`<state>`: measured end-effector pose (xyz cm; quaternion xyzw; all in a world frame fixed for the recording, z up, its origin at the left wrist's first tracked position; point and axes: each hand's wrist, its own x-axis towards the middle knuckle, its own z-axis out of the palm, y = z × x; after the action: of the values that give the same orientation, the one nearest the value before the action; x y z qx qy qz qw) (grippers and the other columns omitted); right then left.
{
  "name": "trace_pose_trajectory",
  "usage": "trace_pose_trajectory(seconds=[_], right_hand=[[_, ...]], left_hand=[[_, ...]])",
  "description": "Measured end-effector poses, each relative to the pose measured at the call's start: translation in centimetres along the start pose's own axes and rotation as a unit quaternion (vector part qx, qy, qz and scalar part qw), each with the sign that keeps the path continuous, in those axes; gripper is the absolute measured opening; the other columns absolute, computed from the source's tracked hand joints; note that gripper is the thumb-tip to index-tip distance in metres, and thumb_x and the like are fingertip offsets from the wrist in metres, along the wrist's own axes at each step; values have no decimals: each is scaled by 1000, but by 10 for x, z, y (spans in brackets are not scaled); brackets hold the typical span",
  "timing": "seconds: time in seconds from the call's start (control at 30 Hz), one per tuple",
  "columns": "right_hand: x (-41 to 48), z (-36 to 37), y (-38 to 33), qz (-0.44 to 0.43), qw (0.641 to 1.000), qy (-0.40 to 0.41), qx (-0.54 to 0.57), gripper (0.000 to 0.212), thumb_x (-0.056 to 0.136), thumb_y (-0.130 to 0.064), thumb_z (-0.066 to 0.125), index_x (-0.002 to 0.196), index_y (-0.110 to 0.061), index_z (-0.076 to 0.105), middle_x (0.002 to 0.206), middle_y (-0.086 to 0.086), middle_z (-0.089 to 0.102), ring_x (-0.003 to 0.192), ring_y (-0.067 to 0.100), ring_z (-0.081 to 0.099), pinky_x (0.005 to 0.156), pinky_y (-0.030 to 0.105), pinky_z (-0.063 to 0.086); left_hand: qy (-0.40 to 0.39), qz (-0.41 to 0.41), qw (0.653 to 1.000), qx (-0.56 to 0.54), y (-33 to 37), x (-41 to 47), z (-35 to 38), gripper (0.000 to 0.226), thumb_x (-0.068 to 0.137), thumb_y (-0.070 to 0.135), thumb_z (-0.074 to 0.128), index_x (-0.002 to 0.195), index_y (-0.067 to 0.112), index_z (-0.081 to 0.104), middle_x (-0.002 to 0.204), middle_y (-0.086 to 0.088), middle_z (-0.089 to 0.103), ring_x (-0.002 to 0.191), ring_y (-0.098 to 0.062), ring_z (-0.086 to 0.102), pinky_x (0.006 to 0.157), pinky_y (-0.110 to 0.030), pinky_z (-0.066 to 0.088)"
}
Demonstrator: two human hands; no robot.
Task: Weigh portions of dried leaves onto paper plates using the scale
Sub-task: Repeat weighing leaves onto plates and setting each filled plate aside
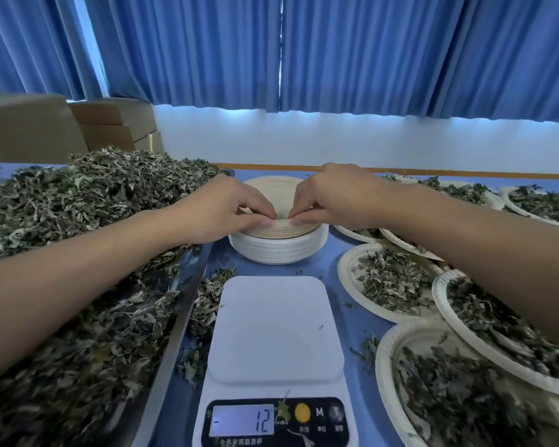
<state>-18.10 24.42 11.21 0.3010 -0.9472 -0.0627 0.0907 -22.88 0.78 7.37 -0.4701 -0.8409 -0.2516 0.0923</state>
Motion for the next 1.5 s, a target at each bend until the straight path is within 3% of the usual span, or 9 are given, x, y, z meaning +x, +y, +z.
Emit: trace_pose_trajectory(seconds=[0.13, 0.27, 0.37, 0.73, 0.97, 1.27, 1.43, 1.5], right_hand=[[0, -3, -3, -34, 997, -14, -66, 25, 104, -47, 50, 113, -42, 73, 111, -18, 69, 103, 14, 59, 76, 35, 50], [-1, -7, -5, -80, 988, -7, -129, 33, 107, -48, 41, 115, -38, 71, 119, -20, 65, 103, 15, 61, 69, 30, 42], [-1, -8, -4, -95, 984, -2, -151, 35, 107, -46, 37, 113, -35, 70, 119, -19, 63, 99, 15, 61, 67, 29, 40], [1, -16, -7, -41, 997, 33, -52, 32, 103, -49, 45, 113, -35, 73, 111, -15, 64, 99, 15, 59, 76, 35, 48], [3, -17, -10, -46, 996, 32, -73, 27, 105, -43, 46, 111, -34, 72, 111, -14, 64, 99, 17, 59, 75, 34, 46], [2, -12, -16, -61, 989, 30, -131, 33, 107, -34, 39, 111, -23, 70, 109, -6, 61, 89, 24, 60, 66, 32, 37], [-2, -4, -21, -58, 979, 50, -189, 40, 109, -35, 24, 119, -21, 59, 111, -2, 54, 89, 28, 61, 64, 39, 47], [-4, 1, -22, -53, 974, 60, -211, 38, 110, -33, 21, 119, -20, 56, 111, -1, 52, 80, 30, 60, 61, 39, 46]], left_hand=[[5, 22, 1000, 19, 3, 0, -1, 12, 91, 22, 74, 101, 19, 81, 104, 17, 76, 100, 3, 68, 91, -32, 53], [7, 44, 999, 30, 3, -2, -1, 14, 93, 19, 72, 104, 16, 81, 108, 15, 75, 102, 4, 67, 95, -31, 51], [5, 69, 995, 66, 5, -4, -2, 17, 96, 19, 68, 108, 14, 79, 113, 11, 74, 105, -3, 67, 96, -32, 51], [36, 73, 991, 108, 10, -5, -14, 23, 100, 22, 60, 112, 9, 75, 114, 3, 73, 104, -13, 67, 94, -39, 51], [47, 45, 993, 103, 11, -5, -19, 23, 102, 26, 59, 110, 12, 76, 106, 3, 73, 95, -16, 67, 85, -43, 53], [34, 45, 994, 98, 15, -7, -13, 19, 98, 24, 65, 107, 12, 77, 104, 3, 74, 97, -15, 68, 91, -39, 51], [40, 46, 992, 114, 15, -8, -10, 16, 101, 20, 58, 105, 13, 72, 99, 3, 70, 91, -15, 63, 87, -33, 46], [32, 44, 992, 112, 15, -9, -9, 17, 102, 20, 57, 106, 13, 72, 100, 4, 69, 91, -13, 62, 87, -31, 46]])
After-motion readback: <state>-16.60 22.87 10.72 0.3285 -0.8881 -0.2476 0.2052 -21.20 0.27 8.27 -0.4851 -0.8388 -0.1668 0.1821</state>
